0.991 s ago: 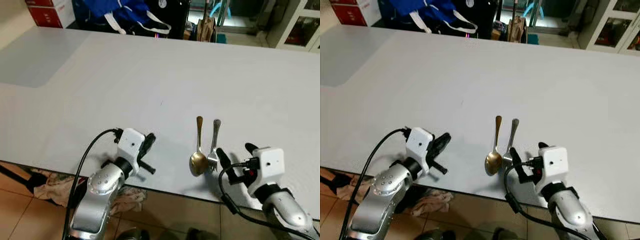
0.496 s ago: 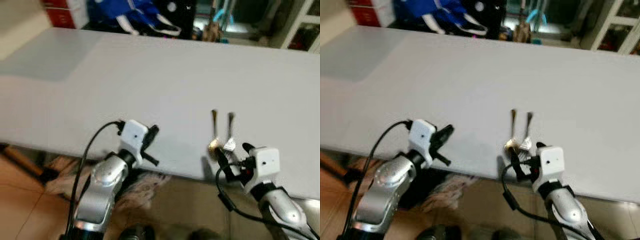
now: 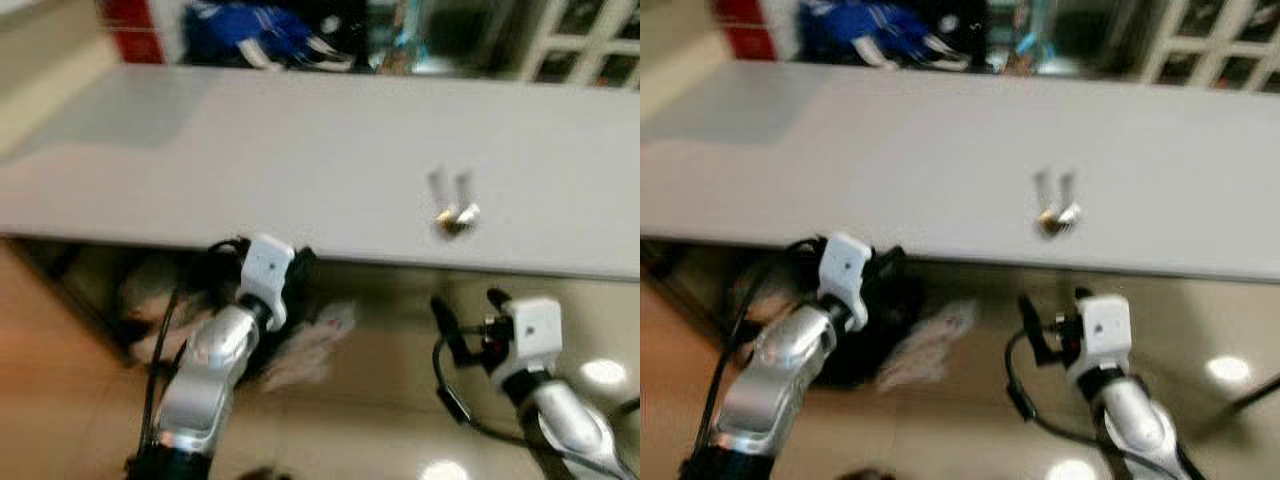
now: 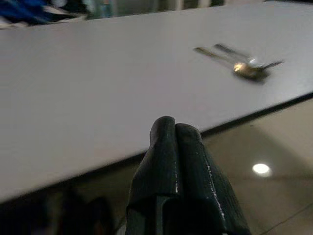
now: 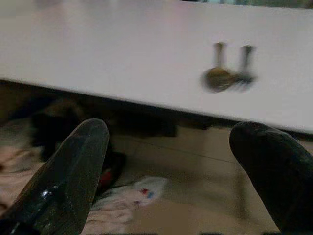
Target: Setting the table
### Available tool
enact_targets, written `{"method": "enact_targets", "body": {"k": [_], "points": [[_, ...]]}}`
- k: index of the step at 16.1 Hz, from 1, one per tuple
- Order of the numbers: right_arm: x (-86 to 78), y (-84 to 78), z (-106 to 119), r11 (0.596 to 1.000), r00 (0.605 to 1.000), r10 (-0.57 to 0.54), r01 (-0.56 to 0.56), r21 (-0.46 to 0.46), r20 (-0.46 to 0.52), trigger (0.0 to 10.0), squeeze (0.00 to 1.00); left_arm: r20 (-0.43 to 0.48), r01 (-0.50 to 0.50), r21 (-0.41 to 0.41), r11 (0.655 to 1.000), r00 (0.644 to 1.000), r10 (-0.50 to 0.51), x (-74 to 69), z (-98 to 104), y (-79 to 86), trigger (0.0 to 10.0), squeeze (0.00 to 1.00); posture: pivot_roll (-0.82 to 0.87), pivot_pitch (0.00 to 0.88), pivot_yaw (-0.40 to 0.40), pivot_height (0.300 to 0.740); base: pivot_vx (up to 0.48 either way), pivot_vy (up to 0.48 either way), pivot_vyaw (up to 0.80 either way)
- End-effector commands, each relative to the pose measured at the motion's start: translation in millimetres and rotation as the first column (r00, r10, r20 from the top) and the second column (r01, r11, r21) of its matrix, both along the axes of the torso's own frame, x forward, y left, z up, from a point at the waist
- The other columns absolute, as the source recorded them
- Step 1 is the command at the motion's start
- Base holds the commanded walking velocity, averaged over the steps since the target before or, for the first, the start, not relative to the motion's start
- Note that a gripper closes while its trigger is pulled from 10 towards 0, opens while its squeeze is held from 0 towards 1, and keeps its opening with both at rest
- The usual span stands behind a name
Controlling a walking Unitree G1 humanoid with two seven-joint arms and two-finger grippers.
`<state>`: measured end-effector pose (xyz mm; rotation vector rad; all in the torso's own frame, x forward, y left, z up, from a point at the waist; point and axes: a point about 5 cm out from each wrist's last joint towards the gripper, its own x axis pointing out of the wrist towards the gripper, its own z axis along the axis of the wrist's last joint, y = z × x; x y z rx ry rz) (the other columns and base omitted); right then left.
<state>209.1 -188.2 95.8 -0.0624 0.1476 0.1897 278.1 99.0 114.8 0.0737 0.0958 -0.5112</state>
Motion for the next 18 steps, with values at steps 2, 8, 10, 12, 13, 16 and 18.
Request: {"method": "enact_targets", "body": {"k": [2, 8, 10, 12, 13, 16, 18], "points": [[-1.0, 2.8, -0.7, 1.000, 1.000, 0.002, -0.002, 0.004, -0.004, 10.0, 0.00, 0.006, -0.021, 0.029, 0.999, 1.000, 0.021, 4.1, -0.3, 1.7, 10.0, 0.00, -0.10, 0.061, 0.031, 0.740, 0.000, 0.000, 0.00], [-1.9, 5.7, -1.0, 1.000, 1.000, 0.004, -0.004, 0.018, -0.008, 10.0, 0.00, -0.066, -0.078, 0.001, 0.997, 0.995, 0.078, 8.8, -8.1, -4.1, 10.0, 0.00, -0.10, 0.067, 0.032, 0.740, 0.000, 0.358, 0.00], [-0.8, 6.6, -0.6, 1.000, 1.000, 0.003, -0.003, 0.023, -0.008, 10.0, 0.00, -0.093, -0.087, -0.012, 0.996, 0.992, 0.086, 8.8, -11.0, -5.0, 10.0, 0.00, -0.10, 0.068, 0.030, 0.740, 0.000, 0.467, 0.00], [0.6, 8.0, 0.1, 1.000, 1.000, 0.009, -0.008, 0.027, -0.008, 10.0, 0.00, -0.094, -0.100, -0.009, 0.995, 0.991, 0.099, 10.4, -11.5, -5.5, 10.0, 0.00, -0.09, 0.069, 0.029, 0.740, 0.000, 0.469, 0.39], [1.9, 8.6, 0.9, 1.000, 1.000, 0.007, -0.007, 0.026, -0.005, 10.0, 0.00, -0.093, -0.103, -0.007, 0.995, 0.990, 0.102, 11.0, -11.2, -6.2, 10.0, 0.00, -0.10, 0.069, 0.029, 0.740, 0.000, 0.465, 0.76], [4.1, 6.2, 1.3, 0.999, 1.000, -0.021, 0.021, 0.027, 0.002, 10.0, 0.00, -0.099, -0.120, 0.001, 0.993, 0.988, 0.120, 12.1, -12.1, -4.0, 10.0, 0.00, -0.09, 0.071, 0.030, 0.740, 0.000, 0.467, 0.73], [5.6, 6.5, 1.4, 0.999, 1.000, -0.023, 0.023, 0.036, -0.001, 10.0, 0.00, -0.099, -0.116, 0.008, 0.993, 0.988, 0.117, 12.2, -12.5, -4.1, 10.0, 0.00, -0.09, 0.068, 0.031, 0.740, 0.000, 0.467, 0.00]]}}
